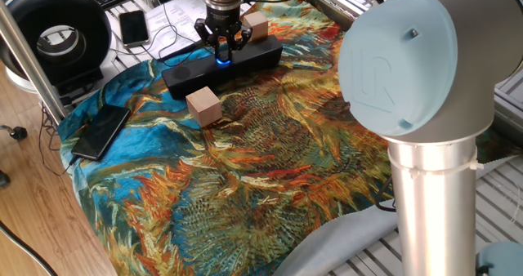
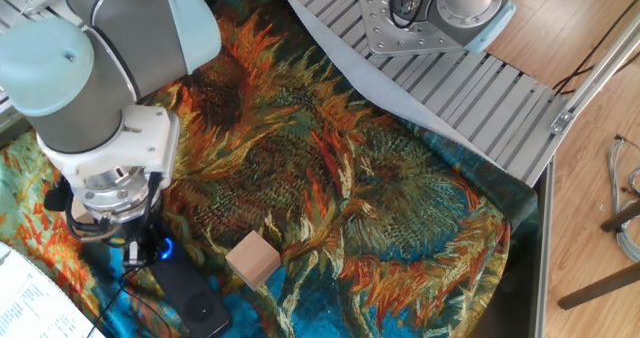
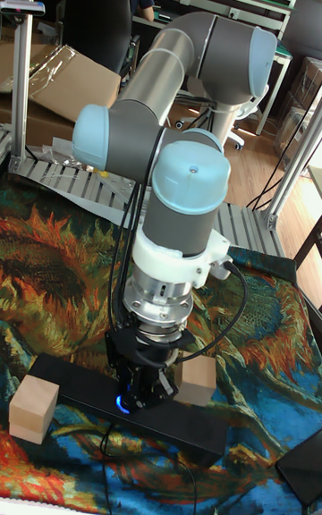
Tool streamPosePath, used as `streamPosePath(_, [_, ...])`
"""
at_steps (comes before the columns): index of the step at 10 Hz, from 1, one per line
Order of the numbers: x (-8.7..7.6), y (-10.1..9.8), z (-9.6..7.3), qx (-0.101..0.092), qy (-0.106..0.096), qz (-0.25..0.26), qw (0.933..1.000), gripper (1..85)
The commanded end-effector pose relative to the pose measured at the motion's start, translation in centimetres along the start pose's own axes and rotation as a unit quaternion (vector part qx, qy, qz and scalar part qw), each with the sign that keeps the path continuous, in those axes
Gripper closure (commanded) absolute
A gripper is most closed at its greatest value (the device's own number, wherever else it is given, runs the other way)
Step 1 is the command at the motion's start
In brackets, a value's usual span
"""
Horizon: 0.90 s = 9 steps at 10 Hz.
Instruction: Turn the knob to decrease the volume of the speaker
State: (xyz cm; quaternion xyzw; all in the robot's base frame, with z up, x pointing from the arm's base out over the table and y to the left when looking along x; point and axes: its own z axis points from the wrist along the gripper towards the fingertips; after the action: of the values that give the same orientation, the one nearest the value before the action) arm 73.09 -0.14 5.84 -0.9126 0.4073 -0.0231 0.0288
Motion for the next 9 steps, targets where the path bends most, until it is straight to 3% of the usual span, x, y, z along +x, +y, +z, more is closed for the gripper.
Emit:
streamPosePath(1, [-0.21,0.00,-0.20,0.010,-0.010,-0.030,0.9994,65.7])
streamPosePath(4, [-0.17,0.11,-0.17,0.007,-0.009,-0.070,0.9975,67.3])
streamPosePath(7, [0.14,0.45,-0.17,-0.001,-0.003,-0.135,0.9908,67.3])
streamPosePath(9, [0.54,0.58,-0.18,-0.005,0.004,-0.151,0.9884,67.0])
